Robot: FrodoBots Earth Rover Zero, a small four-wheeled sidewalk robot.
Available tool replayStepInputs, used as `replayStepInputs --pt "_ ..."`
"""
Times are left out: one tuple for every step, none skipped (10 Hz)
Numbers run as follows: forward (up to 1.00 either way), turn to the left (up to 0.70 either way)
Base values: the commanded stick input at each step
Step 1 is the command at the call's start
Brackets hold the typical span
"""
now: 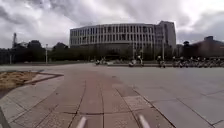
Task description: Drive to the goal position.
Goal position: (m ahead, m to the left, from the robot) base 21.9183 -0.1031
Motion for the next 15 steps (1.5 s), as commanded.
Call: replayStepInputs --pt "0.70 0.01" --pt "0.70 0.01" --pt "0.70 0.01" --pt "0.70 0.01" --pt "0.70 0.01" --pt "0.70 0.01" --pt "0.70 0.01" --pt "0.70 0.01" --pt "0.70 0.01" --pt "0.70 0.01" --pt "0.70 0.01" --pt "0.70 0.01" --pt "0.70 0.01" --pt "0.70 0.01" --pt "0.70 0.01"
